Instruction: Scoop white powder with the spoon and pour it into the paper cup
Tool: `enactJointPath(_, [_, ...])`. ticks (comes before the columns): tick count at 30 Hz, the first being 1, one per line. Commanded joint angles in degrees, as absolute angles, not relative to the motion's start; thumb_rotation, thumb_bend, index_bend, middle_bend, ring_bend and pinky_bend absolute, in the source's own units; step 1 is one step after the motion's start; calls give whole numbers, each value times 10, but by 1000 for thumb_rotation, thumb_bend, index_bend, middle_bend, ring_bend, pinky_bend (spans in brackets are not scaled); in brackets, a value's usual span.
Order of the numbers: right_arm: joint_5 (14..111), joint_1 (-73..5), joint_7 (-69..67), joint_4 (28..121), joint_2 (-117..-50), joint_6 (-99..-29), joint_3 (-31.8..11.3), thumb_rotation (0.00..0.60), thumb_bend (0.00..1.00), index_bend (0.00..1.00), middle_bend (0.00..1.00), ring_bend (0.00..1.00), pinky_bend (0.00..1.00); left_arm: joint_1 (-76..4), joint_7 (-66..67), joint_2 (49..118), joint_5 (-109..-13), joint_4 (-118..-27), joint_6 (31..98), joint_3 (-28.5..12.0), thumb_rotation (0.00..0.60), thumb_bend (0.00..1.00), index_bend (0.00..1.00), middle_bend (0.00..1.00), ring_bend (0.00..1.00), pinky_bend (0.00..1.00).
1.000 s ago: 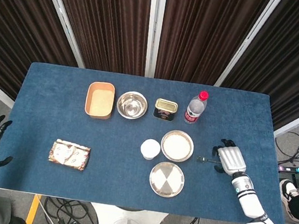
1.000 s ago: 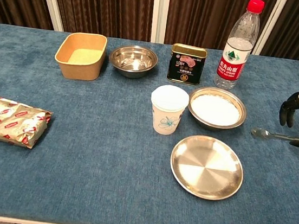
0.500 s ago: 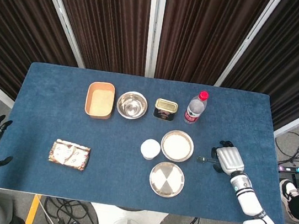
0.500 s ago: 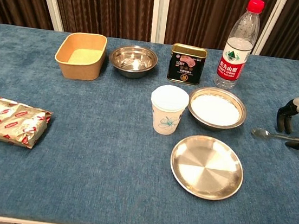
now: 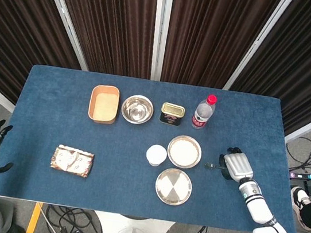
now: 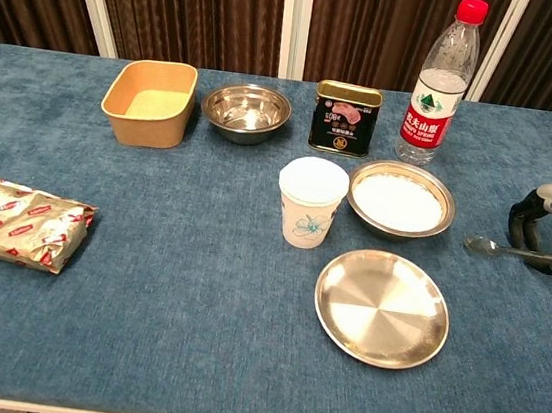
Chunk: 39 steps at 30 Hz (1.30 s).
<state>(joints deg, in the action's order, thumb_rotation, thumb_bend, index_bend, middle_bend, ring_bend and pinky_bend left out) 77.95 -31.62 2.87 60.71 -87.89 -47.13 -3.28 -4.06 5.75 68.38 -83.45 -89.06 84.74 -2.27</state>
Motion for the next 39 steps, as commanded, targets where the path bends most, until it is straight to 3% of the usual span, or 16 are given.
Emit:
enactJointPath(1, [779, -317, 30, 605, -880, -469, -31, 600, 292, 518, 526, 181, 169, -41, 57, 684, -834, -890, 847, -22, 600, 30, 155, 130, 64, 43])
enactJointPath(13, [784, -316, 39, 627, -863, -486, -29, 600, 327, 582, 567, 213, 175, -37, 49, 688, -834, -883, 849, -21, 600, 30, 155, 129, 64, 43])
enactJointPath(21, [795, -334, 97, 753, -748, -491, -36, 600, 327, 614, 590, 236, 176, -38, 41, 688, -839, -878, 854, -23, 600, 30, 155, 129, 64, 43])
enactJointPath(29, [759, -413, 181, 878, -649, -402, -68, 600, 330, 620, 595, 236, 182, -36, 38, 689, -845, -875, 861, -24, 600, 30, 156, 129, 64, 43])
enactJointPath(39, [644, -535, 332, 858, -692, -288, -54, 600, 336, 626, 595, 236, 182, -36, 32, 690, -846, -870, 863, -24, 600, 30, 156, 129, 64, 43])
